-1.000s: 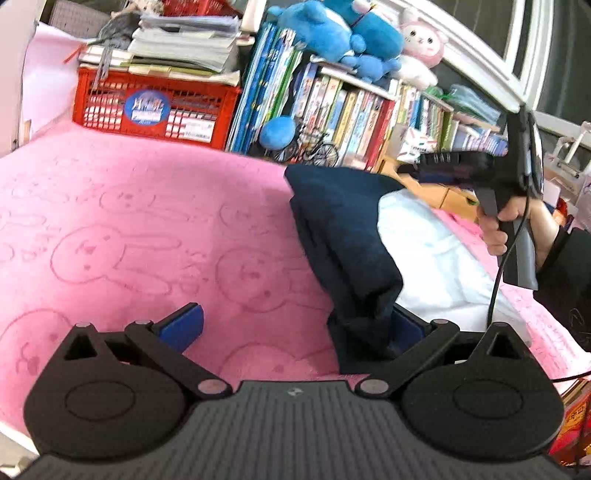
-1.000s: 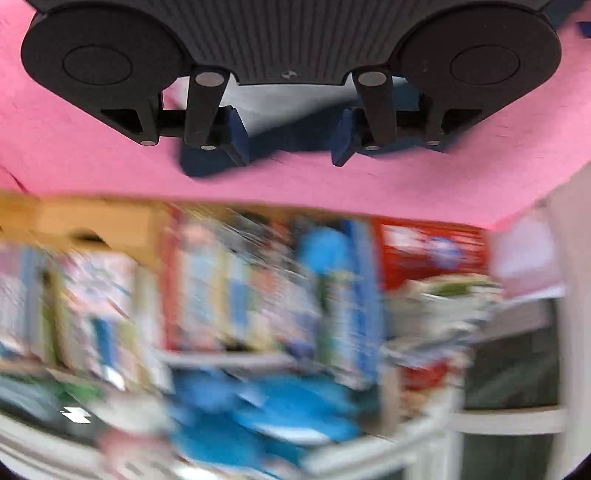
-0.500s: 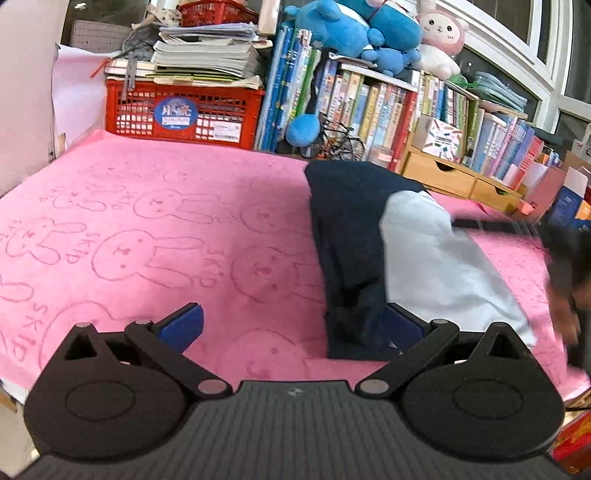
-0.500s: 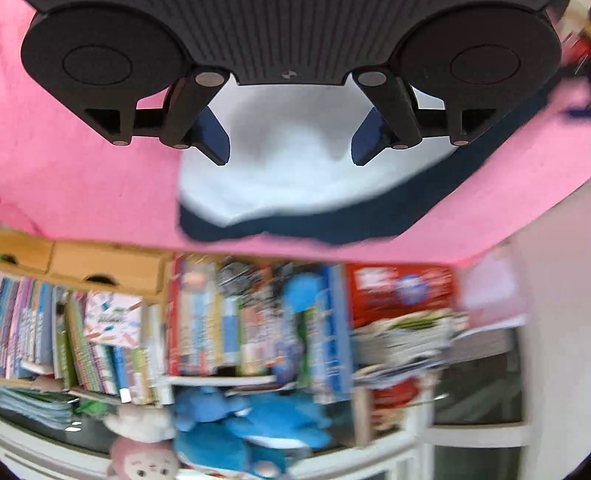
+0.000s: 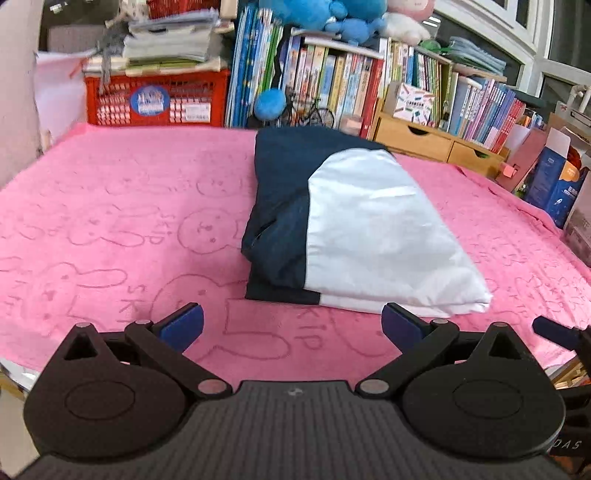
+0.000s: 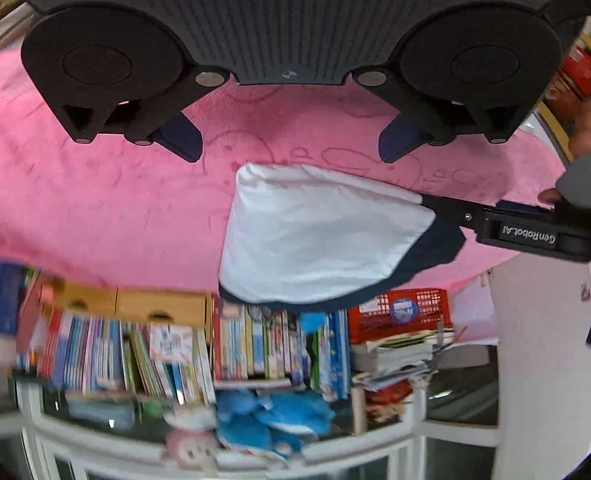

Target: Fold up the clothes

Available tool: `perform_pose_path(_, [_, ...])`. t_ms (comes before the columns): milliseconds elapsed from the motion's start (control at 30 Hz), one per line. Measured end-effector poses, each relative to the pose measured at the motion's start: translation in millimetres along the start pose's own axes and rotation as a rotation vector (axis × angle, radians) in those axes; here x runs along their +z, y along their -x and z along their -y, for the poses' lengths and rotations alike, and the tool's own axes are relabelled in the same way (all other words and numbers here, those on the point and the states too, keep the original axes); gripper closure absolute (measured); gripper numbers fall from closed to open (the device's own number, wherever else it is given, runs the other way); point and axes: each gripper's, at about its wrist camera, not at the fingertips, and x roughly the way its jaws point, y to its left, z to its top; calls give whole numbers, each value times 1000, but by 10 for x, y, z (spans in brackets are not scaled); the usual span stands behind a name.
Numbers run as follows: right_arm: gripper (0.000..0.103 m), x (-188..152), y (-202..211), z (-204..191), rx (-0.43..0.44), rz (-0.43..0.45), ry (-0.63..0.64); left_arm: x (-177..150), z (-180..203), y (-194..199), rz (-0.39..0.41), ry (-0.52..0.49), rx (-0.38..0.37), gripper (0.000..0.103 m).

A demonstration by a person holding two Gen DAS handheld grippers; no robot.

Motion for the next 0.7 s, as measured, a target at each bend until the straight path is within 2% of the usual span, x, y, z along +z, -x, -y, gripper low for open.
perform_pose_path(167, [0, 35, 224, -102, 10, 33, 36, -11, 139, 205, 13, -28, 32, 0])
perform_pose_path(333, [0, 10, 371, -86, 24, 77, 20, -20, 301, 215, 14, -95, 38, 0])
perform_pose_path(533, [0, -33, 386, -31, 14, 87, 1, -94, 423, 202, 6, -140, 54, 0])
perform_pose_path(700, [0, -72, 362, -21, 11, 80, -13, -126, 423, 196, 2, -130, 31, 0])
